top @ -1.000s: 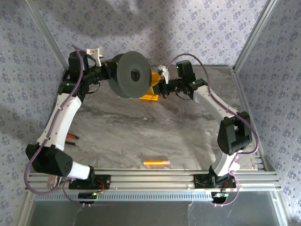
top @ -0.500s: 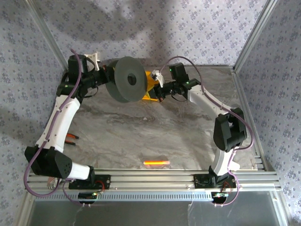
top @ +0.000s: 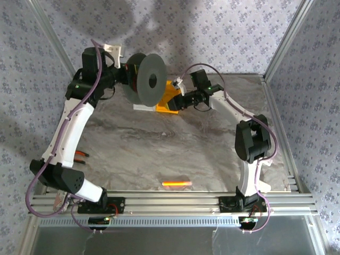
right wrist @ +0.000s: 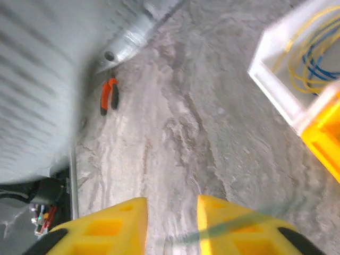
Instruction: Wrap the cables
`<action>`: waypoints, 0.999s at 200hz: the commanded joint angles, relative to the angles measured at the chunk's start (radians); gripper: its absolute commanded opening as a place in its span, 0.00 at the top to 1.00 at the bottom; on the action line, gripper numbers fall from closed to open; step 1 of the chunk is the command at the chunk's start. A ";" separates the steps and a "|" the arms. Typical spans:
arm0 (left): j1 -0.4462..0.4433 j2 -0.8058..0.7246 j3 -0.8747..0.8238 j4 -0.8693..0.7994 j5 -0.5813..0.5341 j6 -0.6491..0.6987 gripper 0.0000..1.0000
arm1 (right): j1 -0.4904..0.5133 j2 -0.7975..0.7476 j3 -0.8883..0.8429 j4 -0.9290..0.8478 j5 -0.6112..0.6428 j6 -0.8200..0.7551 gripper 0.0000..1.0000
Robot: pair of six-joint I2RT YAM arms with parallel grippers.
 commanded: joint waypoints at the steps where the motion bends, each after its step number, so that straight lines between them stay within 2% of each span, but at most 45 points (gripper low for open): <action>1: 0.003 -0.019 0.067 0.093 -0.053 0.018 1.00 | -0.017 0.024 0.031 -0.063 0.001 0.039 0.57; 36: 0.003 -0.004 0.096 0.064 -0.057 0.017 1.00 | -0.035 -0.001 0.010 -0.065 -0.001 0.036 0.53; 56: 0.002 0.014 0.123 0.025 -0.055 0.025 1.00 | -0.056 -0.036 -0.028 -0.066 0.010 0.030 0.43; 78: -0.015 0.050 0.165 -0.058 -0.045 0.093 1.00 | -0.098 -0.096 -0.062 -0.081 0.018 0.015 0.22; 84: -0.028 0.062 0.178 -0.093 -0.059 0.130 1.00 | -0.113 -0.111 -0.060 -0.096 0.017 0.007 0.04; 87: -0.038 0.068 0.178 -0.109 -0.069 0.153 1.00 | -0.120 -0.119 -0.058 -0.103 0.017 0.003 0.00; 105: -0.116 0.091 0.180 -0.188 -0.158 0.302 1.00 | -0.173 -0.159 -0.025 -0.123 -0.022 0.012 0.00; 130: -0.204 0.081 0.091 -0.166 -0.261 0.448 1.00 | -0.229 -0.175 0.067 -0.168 -0.108 0.051 0.00; 167: -0.233 0.024 -0.044 -0.061 -0.231 0.499 1.00 | -0.254 -0.176 0.137 -0.132 -0.204 0.142 0.00; 200: -0.236 0.000 -0.076 -0.035 -0.196 0.515 1.00 | -0.233 -0.162 0.154 -0.068 -0.289 0.215 0.00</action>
